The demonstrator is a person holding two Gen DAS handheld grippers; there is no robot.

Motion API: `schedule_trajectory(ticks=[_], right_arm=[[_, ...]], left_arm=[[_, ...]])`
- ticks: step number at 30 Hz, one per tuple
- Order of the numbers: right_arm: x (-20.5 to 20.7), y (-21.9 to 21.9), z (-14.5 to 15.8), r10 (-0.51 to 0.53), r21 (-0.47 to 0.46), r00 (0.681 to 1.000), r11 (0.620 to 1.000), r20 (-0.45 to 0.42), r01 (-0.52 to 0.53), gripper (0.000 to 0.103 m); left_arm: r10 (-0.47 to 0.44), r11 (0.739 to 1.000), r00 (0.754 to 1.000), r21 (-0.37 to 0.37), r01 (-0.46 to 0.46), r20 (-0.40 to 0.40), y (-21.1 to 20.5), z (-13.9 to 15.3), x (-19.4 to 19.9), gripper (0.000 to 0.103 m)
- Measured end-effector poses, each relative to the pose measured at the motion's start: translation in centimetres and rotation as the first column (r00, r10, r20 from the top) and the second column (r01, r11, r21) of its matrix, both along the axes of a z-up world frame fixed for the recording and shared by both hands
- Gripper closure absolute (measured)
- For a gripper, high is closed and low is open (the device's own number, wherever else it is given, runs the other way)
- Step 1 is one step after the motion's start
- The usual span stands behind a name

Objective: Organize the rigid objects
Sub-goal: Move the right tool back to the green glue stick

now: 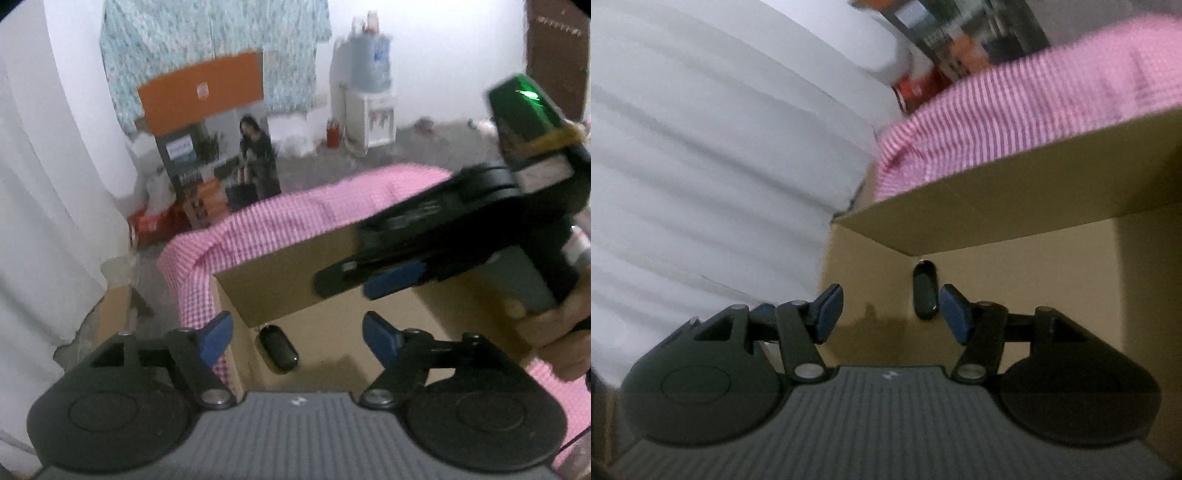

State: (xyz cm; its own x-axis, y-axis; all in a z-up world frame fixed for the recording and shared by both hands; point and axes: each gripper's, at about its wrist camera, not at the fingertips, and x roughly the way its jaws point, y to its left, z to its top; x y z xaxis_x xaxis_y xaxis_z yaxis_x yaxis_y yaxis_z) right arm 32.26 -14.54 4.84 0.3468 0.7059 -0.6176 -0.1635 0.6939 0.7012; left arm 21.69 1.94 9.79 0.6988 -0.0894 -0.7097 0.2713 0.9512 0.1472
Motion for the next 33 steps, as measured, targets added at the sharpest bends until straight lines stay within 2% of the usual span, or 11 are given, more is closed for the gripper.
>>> schedule_trajectory(ticks=[6, 9, 11, 15, 18, 21, 24, 26, 28, 30, 33], right_arm=[[-10.1, -6.1, 6.4, -0.012, 0.021, 0.981, 1.0, 0.195, 0.008, 0.043], [-15.3, -10.0, 8.2, -0.03, 0.036, 0.963, 0.999, 0.267, 0.021, 0.041], [-17.9, -11.7, 8.0, -0.058, 0.048, 0.953, 0.998, 0.296, 0.046, 0.039], [-22.6, -14.6, 4.7, -0.125, 0.031, 0.943, 0.992, 0.308, 0.121, 0.038], [-25.1, -16.7, 2.0, -0.165, -0.011, 0.949, 0.985, 0.269, 0.174, 0.038], [-24.7, -16.9, -1.9, -0.18, -0.074, 0.962, 0.977, 0.207, 0.199, 0.04], [-23.2, -16.4, -4.8, -0.169, -0.156, 0.972, 0.968, 0.163, 0.194, 0.046], [-22.9, -16.4, -6.1, -0.15, -0.201, 0.977, 0.963, 0.15, 0.179, 0.052], [-22.2, -16.2, -7.2, -0.128, -0.229, 0.982, 0.961, 0.135, 0.157, 0.058], [-20.1, -15.2, -8.9, -0.102, -0.256, 0.987, 0.958, 0.123, 0.131, 0.067], [-17.9, -14.1, -10.2, -0.07, -0.298, 0.993, 0.95, 0.1, 0.097, 0.074]], left_arm=[[-0.053, 0.997, 0.995, -0.047, 0.057, 0.085, -0.2, 2.7, -7.0, 0.012], [-0.07, 0.994, 0.992, -0.074, 0.078, 0.101, -0.7, 2.9, -10.2, 0.01], [-0.092, 0.99, 0.991, -0.102, 0.102, 0.098, -1.5, 2.4, -12.2, 0.01], [-0.148, 0.98, 0.987, -0.127, 0.156, 0.069, -3.8, -0.1, -14.8, 0.01], [-0.203, 0.966, 0.978, -0.157, 0.207, 0.041, -6.3, -2.6, -16.0, 0.01], [-0.26, 0.95, 0.965, -0.172, 0.259, 0.019, -9.1, -5.1, -16.7, 0.01], [-0.297, 0.945, 0.955, -0.137, 0.297, 0.017, -12.5, -7.7, -16.9, 0.011], [-0.312, 0.945, 0.95, -0.102, 0.312, 0.013, -14.4, -9.2, -16.5, 0.016], [-0.321, 0.944, 0.947, -0.081, 0.32, -0.006, -16.0, -10.5, -15.6, 0.028], [-0.325, 0.943, 0.945, -0.086, 0.321, -0.038, -17.1, -11.7, -14.6, 0.036], [-0.322, 0.945, 0.943, -0.09, 0.314, -0.09, -18.0, -13.1, -13.2, 0.048]])
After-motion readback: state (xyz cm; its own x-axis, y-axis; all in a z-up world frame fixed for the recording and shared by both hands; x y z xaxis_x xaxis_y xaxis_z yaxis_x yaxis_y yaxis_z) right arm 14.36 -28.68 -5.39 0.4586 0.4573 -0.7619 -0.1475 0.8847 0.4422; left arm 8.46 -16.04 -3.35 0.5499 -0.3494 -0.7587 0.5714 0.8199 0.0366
